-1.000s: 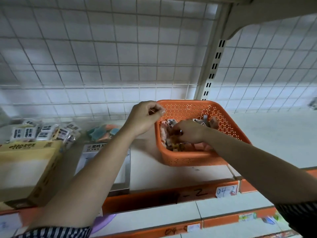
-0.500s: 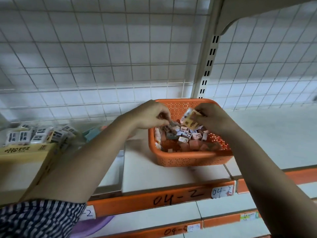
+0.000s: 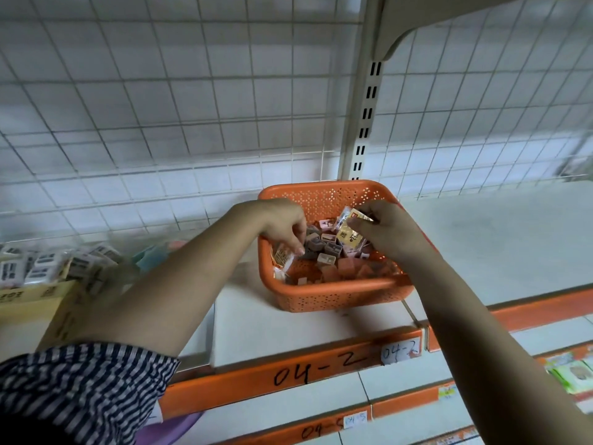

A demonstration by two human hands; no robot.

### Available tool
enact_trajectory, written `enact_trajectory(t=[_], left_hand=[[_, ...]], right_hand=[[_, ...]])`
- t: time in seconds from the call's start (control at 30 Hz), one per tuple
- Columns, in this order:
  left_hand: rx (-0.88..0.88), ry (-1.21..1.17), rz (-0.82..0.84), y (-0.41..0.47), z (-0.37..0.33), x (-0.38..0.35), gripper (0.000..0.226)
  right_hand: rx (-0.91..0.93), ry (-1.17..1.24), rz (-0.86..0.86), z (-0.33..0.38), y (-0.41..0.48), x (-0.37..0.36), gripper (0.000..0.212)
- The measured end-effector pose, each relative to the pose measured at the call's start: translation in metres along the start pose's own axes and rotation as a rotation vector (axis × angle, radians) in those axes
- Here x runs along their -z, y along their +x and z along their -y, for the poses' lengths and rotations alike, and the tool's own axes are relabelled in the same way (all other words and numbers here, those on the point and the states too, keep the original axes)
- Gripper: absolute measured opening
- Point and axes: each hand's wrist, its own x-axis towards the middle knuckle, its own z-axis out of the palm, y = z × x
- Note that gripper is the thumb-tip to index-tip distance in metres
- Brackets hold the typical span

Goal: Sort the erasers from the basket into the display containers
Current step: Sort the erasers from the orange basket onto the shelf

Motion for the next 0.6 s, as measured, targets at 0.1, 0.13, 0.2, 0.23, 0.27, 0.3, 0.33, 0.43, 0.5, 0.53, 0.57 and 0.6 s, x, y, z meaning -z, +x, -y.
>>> enact_trajectory(t=[0.1, 0.13, 0.2, 0.23, 0.27, 0.3, 0.33, 0.43, 0.5, 0.53, 0.57, 0.6], left_hand=[[-0.013, -0.042, 0.005, 0.0052, -0.0020, -0.0045, 0.019], [-0.008, -0.072, 0.010, 0.0068, -0.0023, -0.0054, 0.019], [0.003, -0.135, 0.003, 0.0091, -0.0024, -0.0061, 0.016], [0.002, -0.175, -0.009, 0.0100, -0.0021, -0.0063, 0.013], [-0.001, -0.220, -0.023, 0.0109, -0.0016, -0.0063, 0.009], [-0.005, -0.250, -0.033, 0.0104, -0.0017, -0.0056, 0.007], [-0.006, -0.259, -0.037, 0.0100, -0.0019, -0.0047, 0.007], [-0.003, -0.234, 0.015, 0.0073, -0.0044, -0.0019, 0.023], [-0.004, -0.171, 0.059, 0.0062, -0.0064, -0.0014, 0.034], [0.002, -0.145, 0.073, 0.0068, -0.0067, -0.0021, 0.037], [0.010, -0.131, 0.077, 0.0070, -0.0072, -0.0028, 0.037], [0.016, -0.132, 0.075, 0.0072, -0.0075, -0.0036, 0.034]], right_hand=[[-0.009, 0.015, -0.007, 0.0026, -0.0022, 0.0014, 0.009], [-0.011, 0.012, -0.007, 0.0034, -0.0028, 0.0016, 0.009], [-0.011, 0.008, -0.010, 0.0046, -0.0037, 0.0019, 0.010], [-0.010, 0.005, -0.011, 0.0052, -0.0042, 0.0021, 0.010], [-0.008, 0.004, -0.012, 0.0057, -0.0045, 0.0023, 0.010], [-0.005, 0.006, -0.014, 0.0061, -0.0051, 0.0024, 0.009], [-0.004, 0.010, -0.016, 0.0063, -0.0056, 0.0026, 0.008], [-0.003, 0.001, -0.013, 0.0064, -0.0078, 0.0030, 0.006], [0.000, 0.006, -0.005, 0.0057, -0.0087, 0.0029, 0.005], [0.006, 0.010, -0.004, 0.0055, -0.0089, 0.0029, 0.007], [0.012, 0.005, -0.001, 0.0055, -0.0088, 0.0028, 0.010], [0.015, -0.010, 0.005, 0.0056, -0.0084, 0.0028, 0.011]])
